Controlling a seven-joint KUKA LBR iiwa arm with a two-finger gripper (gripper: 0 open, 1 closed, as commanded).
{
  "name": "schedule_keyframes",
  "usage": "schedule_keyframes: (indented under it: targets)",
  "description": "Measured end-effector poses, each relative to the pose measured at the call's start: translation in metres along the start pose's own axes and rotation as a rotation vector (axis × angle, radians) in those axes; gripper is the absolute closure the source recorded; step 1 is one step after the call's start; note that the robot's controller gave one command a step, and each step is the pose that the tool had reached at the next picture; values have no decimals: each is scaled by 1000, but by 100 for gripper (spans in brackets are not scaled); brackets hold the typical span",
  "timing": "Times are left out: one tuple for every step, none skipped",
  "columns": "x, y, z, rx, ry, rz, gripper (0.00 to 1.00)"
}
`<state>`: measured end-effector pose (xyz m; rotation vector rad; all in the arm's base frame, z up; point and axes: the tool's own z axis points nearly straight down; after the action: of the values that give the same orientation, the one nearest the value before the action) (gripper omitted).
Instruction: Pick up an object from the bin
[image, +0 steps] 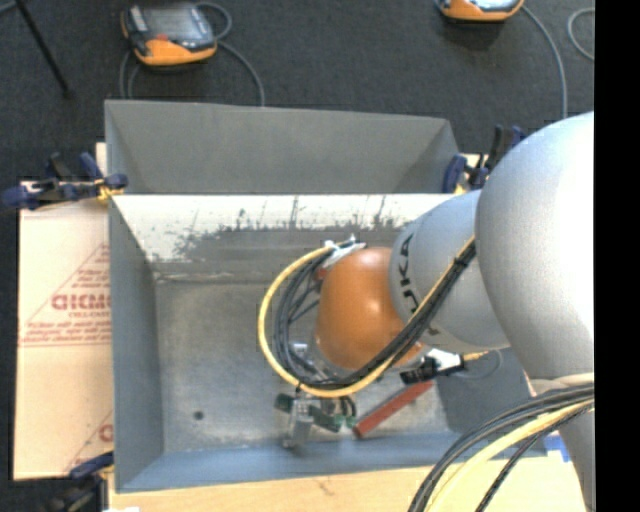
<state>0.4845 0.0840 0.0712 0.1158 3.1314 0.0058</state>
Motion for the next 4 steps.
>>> schedule_keyframes:
  targets:
    - [-11,-42,0,2,3,-310,100]
    - [-11,-42,1,1,3,-308,0]
    - [-11,-42,0,1,3,-305,100]
    - [-11,-42,0,1,3,-305,100]
